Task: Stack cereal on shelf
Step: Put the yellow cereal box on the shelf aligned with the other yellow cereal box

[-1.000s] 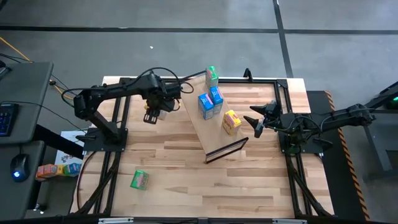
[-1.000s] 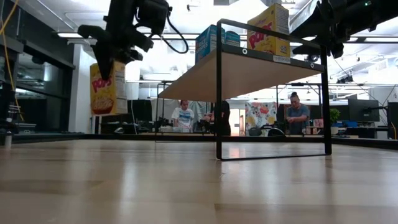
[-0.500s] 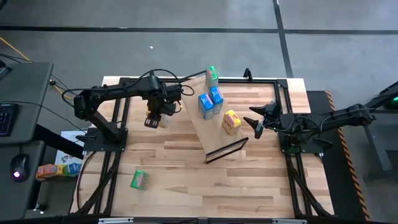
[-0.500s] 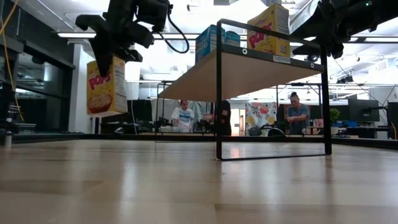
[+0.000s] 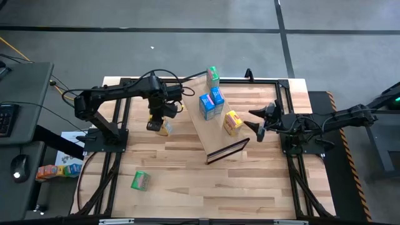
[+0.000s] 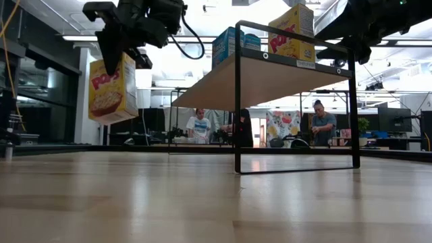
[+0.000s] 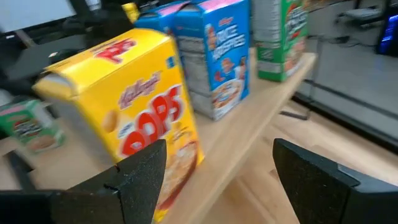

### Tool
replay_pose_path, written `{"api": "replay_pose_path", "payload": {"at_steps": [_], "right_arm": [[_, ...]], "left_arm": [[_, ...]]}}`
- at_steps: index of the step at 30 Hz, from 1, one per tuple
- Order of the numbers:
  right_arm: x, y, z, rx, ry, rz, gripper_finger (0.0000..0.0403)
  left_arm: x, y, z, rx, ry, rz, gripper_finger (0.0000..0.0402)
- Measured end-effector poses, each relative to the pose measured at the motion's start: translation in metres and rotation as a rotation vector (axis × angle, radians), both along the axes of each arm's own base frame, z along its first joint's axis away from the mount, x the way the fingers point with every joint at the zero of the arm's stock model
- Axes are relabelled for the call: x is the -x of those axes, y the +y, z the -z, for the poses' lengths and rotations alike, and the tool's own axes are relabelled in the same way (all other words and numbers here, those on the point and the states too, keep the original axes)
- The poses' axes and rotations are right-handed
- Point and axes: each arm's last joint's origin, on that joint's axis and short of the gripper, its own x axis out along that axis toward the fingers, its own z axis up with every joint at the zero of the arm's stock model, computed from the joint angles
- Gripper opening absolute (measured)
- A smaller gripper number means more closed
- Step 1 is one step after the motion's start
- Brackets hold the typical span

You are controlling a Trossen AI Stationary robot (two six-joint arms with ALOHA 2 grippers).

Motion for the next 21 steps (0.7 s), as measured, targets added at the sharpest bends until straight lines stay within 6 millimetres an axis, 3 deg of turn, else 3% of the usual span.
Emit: {"api": "replay_pose_path", "payload": {"at_steps": [9, 17, 21], "right_arm": [[-0.004, 0.003, -0.005, -0.027, -0.056, -0.091, 0.0287], [-0.014, 0.011, -0.013, 0.006, -0.132, -0.331, 0.0287], [-0.013, 0.012, -0.019, 0.000, -0.122, -0.351, 0.0287]], "left_arm": [[0.010, -0.015, -0.011, 0.113, 0.023, -0.072, 0.0145], [0.024, -0.045, -0.038, 0.171, -0.131, -0.033, 0.0136], [0.032, -0.056, -0.051, 0.157, -0.236, 0.003, 0.0123]]}}
